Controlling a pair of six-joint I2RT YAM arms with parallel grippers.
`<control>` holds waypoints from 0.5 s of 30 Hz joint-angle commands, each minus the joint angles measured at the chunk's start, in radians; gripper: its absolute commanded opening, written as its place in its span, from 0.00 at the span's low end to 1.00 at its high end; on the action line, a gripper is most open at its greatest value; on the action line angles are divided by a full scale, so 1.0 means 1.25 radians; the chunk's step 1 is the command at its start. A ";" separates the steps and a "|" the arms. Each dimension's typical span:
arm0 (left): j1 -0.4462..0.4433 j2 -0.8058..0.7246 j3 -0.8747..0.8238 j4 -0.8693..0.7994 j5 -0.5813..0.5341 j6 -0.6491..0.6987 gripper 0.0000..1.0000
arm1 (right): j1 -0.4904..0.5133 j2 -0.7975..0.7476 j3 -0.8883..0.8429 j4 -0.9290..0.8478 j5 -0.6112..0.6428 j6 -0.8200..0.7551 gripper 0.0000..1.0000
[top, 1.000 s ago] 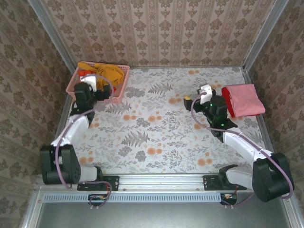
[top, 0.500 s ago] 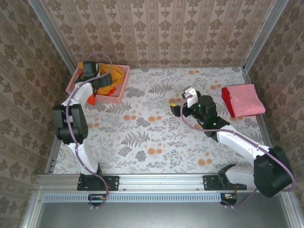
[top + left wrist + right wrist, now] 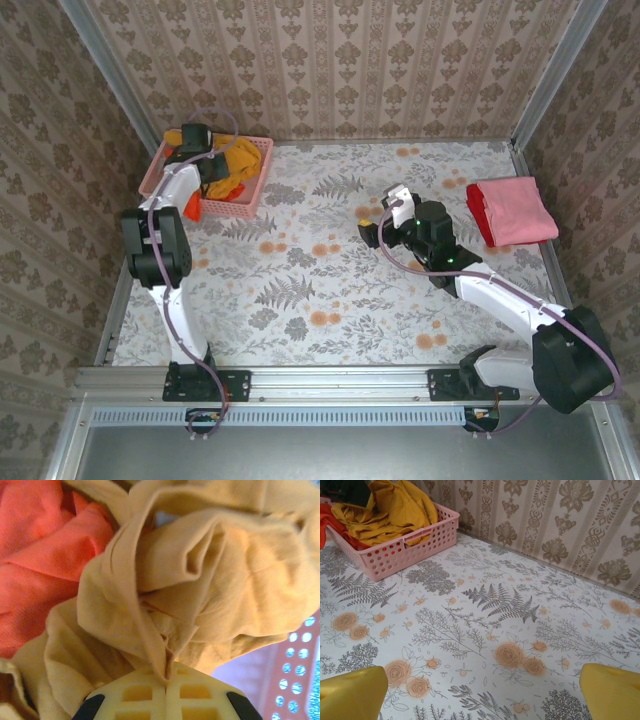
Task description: Fold and stack the t-shirts
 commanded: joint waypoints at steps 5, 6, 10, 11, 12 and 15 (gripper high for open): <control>-0.032 -0.190 0.002 0.063 -0.027 0.055 0.00 | 0.007 -0.020 0.006 -0.011 -0.015 0.017 1.00; -0.040 -0.220 -0.004 0.073 -0.024 0.068 0.00 | 0.007 -0.021 0.005 -0.012 -0.017 0.019 1.00; -0.089 -0.335 -0.022 0.128 -0.029 0.115 0.00 | 0.008 -0.024 0.003 -0.008 -0.025 0.030 1.00; -0.104 -0.362 -0.017 0.133 -0.029 0.123 0.00 | 0.008 -0.025 0.003 -0.005 -0.029 0.034 1.00; -0.115 -0.384 -0.007 0.134 -0.029 0.132 0.00 | 0.008 -0.025 0.002 0.001 -0.033 0.039 1.00; -0.157 -0.431 0.040 0.119 -0.016 0.156 0.00 | 0.011 -0.022 0.002 0.022 -0.052 0.056 1.00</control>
